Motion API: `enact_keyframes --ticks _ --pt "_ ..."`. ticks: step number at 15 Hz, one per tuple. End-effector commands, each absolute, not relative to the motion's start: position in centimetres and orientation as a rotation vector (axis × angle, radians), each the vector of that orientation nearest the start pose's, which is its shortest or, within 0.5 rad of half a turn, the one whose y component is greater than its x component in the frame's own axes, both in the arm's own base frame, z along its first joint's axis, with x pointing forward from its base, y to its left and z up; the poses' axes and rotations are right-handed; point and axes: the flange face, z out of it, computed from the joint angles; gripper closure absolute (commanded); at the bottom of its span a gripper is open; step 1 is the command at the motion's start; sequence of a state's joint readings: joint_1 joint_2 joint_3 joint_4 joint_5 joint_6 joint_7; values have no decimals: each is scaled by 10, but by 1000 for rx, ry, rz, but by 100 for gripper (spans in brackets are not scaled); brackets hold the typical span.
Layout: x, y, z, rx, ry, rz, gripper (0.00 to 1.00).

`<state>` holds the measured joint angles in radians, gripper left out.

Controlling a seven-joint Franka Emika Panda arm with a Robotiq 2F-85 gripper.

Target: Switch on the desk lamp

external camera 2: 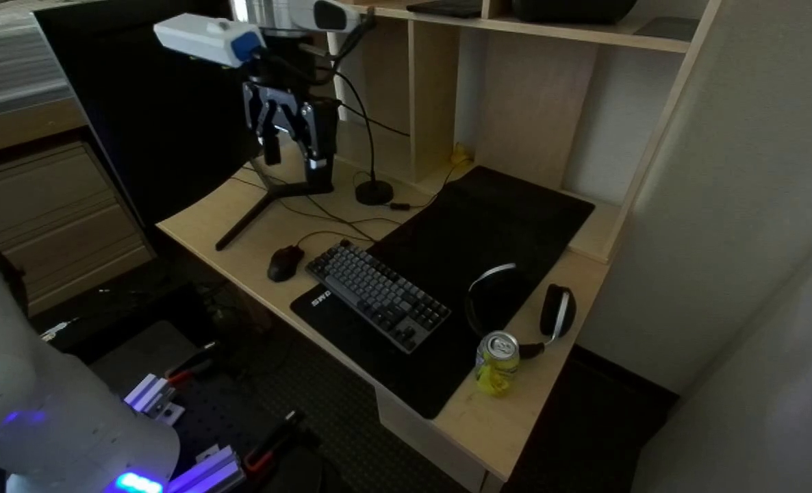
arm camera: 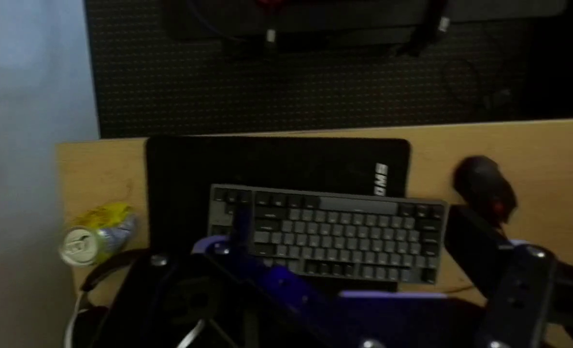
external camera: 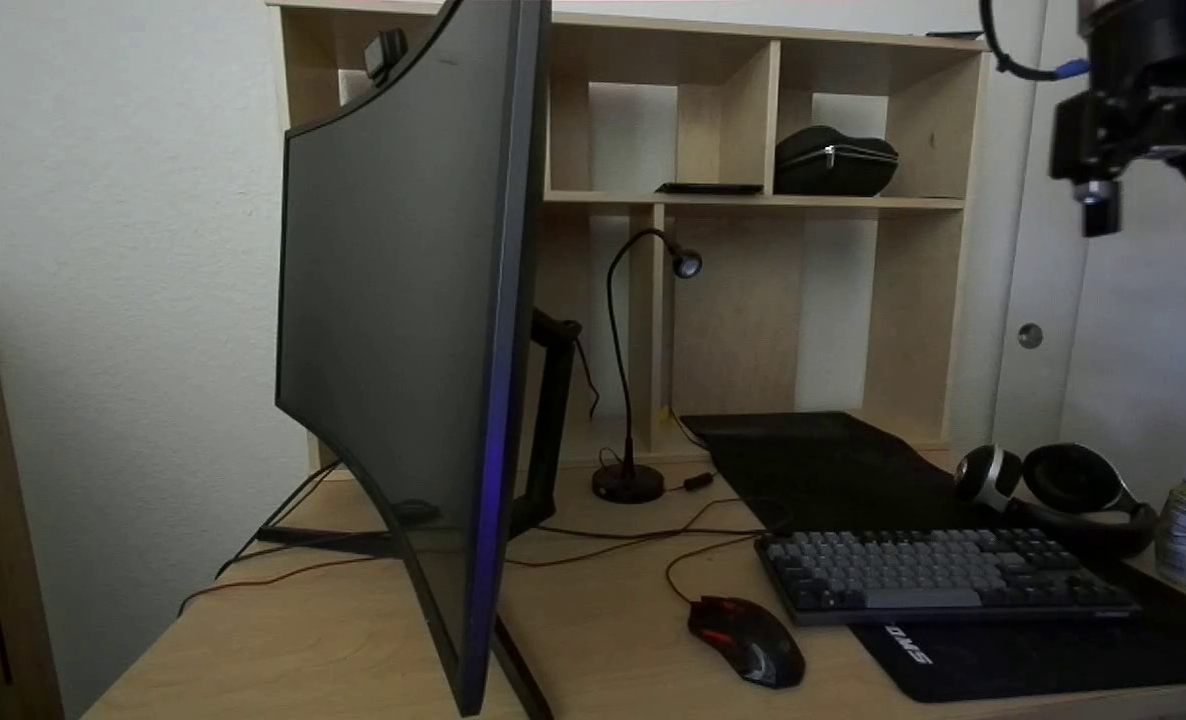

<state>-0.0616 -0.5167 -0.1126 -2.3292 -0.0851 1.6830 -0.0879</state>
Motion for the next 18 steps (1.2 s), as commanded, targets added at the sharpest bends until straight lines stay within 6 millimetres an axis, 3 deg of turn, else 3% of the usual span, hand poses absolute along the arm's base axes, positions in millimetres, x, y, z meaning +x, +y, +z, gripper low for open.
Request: enact_keyframes --ticks 1,2,3,5,7,9,15,16,17,18 --pt "419 -22 515 -3031 357 215 0" --pt "422 -14 519 -3006 440 220 0" --pt "402 -20 518 -3057 316 203 0" --pt "414 -8 517 -3036 396 218 0" --pt "418 -11 517 -3029 417 222 0" --pt "443 -5 491 -3036 596 324 0" --pt "519 19 473 -2811 1110 327 0" --pt "528 21 471 -2775 1191 338 0" --pt "506 18 472 -2843 1074 330 0" --pt "513 19 468 -2836 1096 337 0"
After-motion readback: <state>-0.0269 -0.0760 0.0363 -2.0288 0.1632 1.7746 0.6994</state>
